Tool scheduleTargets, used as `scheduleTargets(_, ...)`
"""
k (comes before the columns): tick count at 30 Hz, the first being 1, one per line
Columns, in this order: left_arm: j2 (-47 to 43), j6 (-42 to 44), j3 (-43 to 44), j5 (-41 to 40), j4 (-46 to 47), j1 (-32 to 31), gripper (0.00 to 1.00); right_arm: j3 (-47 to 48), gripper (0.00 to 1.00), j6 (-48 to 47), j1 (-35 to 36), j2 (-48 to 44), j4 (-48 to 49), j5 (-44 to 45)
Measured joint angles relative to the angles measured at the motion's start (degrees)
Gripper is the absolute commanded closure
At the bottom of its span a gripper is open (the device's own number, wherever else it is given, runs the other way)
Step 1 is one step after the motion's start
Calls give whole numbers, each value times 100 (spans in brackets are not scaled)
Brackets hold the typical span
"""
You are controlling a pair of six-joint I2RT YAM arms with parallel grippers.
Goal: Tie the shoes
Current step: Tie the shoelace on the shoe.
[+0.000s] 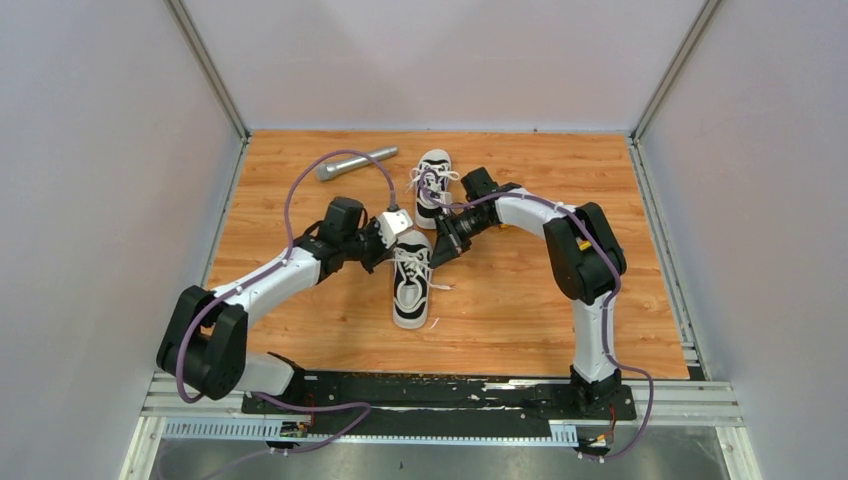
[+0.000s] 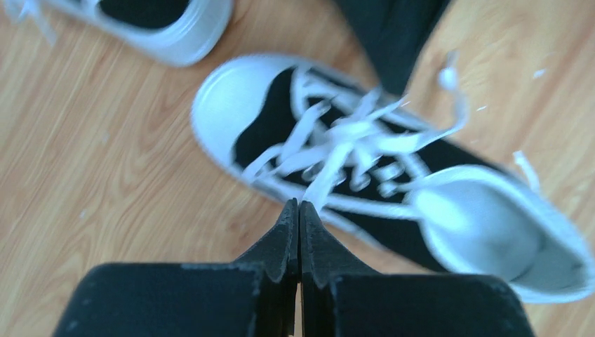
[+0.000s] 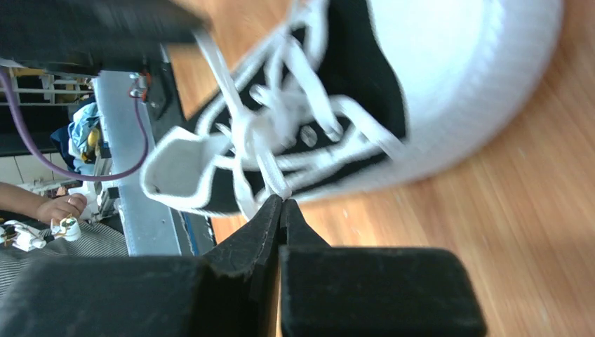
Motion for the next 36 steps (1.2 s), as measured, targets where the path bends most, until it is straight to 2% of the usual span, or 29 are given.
scheduleTargets(5, -4, 116, 20, -323, -400, 501, 100, -269, 100, -376, -376, -48, -409, 402)
scheduleTargets(18, -52, 251, 17, -505, -914, 457, 100, -212, 100, -557, -490, -59, -874, 400)
scheduleTargets(32, -404, 1088, -269, -922, -1419, 457, 100, -446, 100, -968, -743, -323, -1655, 605)
scheduleTargets(36, -479, 1440, -557, -1283, -1635, 697, 100, -562, 100, -1113, -942, -323, -1880, 1047)
